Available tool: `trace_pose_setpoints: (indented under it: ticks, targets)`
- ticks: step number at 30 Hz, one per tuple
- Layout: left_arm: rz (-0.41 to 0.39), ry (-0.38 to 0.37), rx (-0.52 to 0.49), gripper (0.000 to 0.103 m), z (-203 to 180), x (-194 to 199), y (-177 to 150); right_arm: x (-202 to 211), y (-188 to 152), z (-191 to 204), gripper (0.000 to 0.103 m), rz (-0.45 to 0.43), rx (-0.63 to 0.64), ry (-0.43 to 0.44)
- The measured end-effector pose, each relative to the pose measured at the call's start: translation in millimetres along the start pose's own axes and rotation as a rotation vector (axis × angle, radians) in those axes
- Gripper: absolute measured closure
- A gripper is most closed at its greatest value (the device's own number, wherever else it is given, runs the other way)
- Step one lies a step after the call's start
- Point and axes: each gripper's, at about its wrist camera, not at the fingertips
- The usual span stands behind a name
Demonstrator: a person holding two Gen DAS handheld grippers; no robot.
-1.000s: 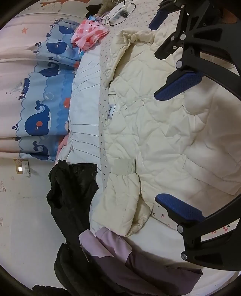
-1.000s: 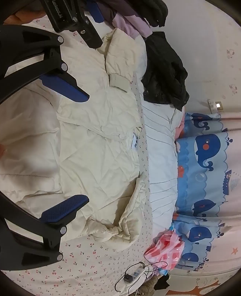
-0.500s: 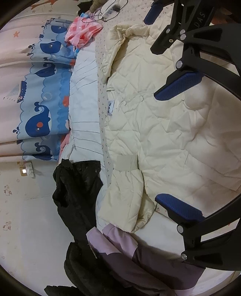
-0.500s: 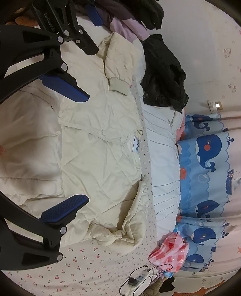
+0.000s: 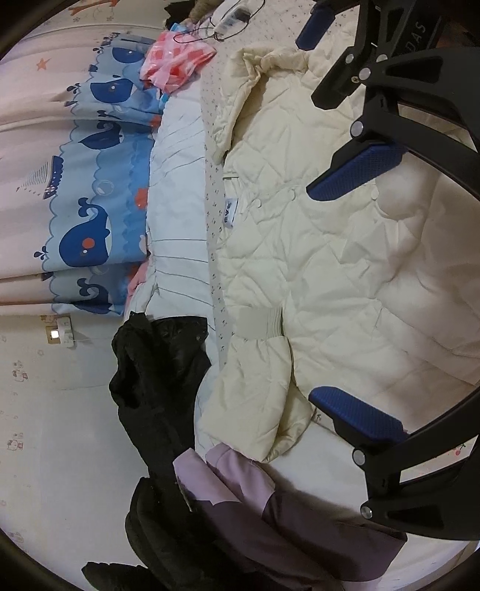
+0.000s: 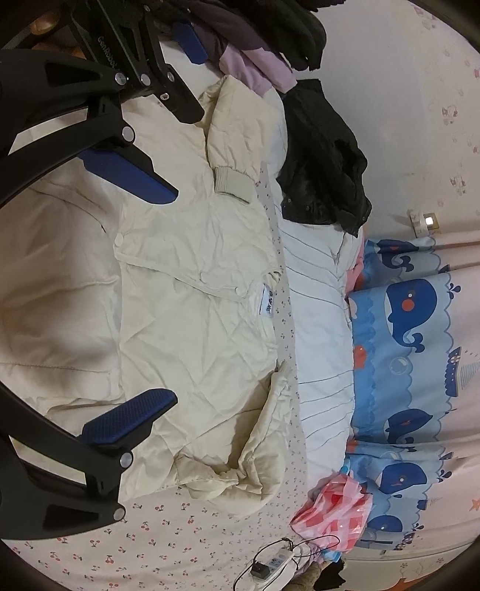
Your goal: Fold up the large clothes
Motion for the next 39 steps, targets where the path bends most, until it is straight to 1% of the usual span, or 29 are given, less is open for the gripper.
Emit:
trace_pose_setpoints:
  ticks: [20,39]
  targets:
    - [0.026,-0.008,-0.006,0.006,0.0,-7.1,-2.7,-0.5,0.0,0.0,0.006,0.003,0.009,0.003]
    - [0.039,-0.014,0.000,0.006,-2.3,-12.3,-6.8,-7.2,-4.5,-1.6,0.006,0.025,0.013,-0.002]
Point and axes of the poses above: each gripper's, at about its wrist camera, not at the fingertips, and x roughly against the way its jaws point, z to its left, y to its top, and after that the axes turned 1 degree about -y, right-handed
